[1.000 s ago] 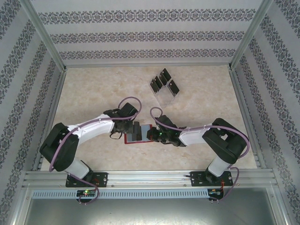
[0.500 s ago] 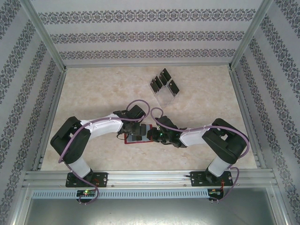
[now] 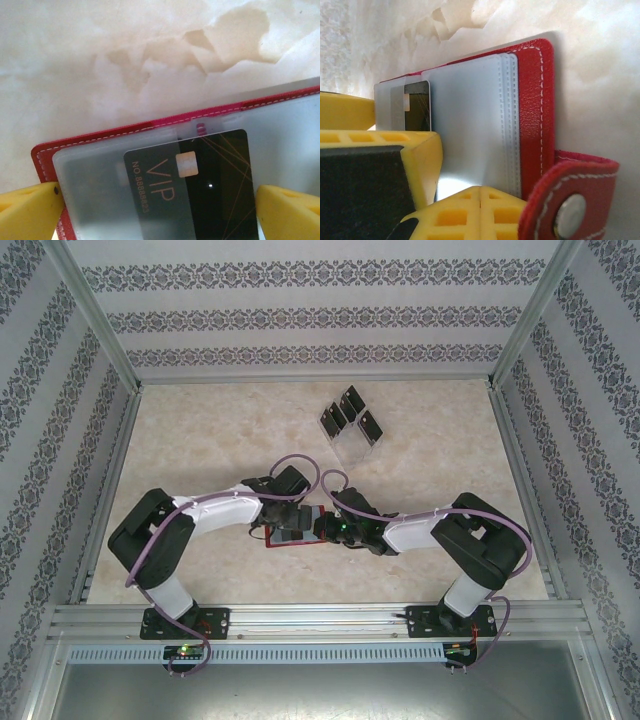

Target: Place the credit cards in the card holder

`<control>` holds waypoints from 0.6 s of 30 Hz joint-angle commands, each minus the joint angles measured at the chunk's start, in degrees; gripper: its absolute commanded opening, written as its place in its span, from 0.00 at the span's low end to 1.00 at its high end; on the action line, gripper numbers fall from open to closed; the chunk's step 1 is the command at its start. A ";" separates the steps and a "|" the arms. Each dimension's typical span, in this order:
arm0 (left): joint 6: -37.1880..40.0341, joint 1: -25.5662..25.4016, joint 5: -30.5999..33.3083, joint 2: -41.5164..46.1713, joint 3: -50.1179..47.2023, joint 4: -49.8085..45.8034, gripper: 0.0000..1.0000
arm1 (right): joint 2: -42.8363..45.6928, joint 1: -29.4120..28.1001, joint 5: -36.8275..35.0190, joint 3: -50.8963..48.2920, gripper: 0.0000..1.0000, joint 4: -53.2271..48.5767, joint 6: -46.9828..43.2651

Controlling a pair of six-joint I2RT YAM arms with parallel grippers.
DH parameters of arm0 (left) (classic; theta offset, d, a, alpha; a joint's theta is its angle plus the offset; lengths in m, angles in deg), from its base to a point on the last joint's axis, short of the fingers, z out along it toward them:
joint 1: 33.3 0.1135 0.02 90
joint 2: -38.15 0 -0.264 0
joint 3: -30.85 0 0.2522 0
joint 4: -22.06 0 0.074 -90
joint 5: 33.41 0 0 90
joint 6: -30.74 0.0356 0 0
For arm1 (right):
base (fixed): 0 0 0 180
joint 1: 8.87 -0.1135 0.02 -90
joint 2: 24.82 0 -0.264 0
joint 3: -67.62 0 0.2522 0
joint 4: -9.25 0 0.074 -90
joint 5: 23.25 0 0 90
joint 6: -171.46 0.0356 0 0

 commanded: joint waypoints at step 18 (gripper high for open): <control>-1.13 2.56 4.61 5.58 -6.25 -4.17 0.99 | -0.70 0.88 -3.74 -1.21 0.00 -6.60 0.94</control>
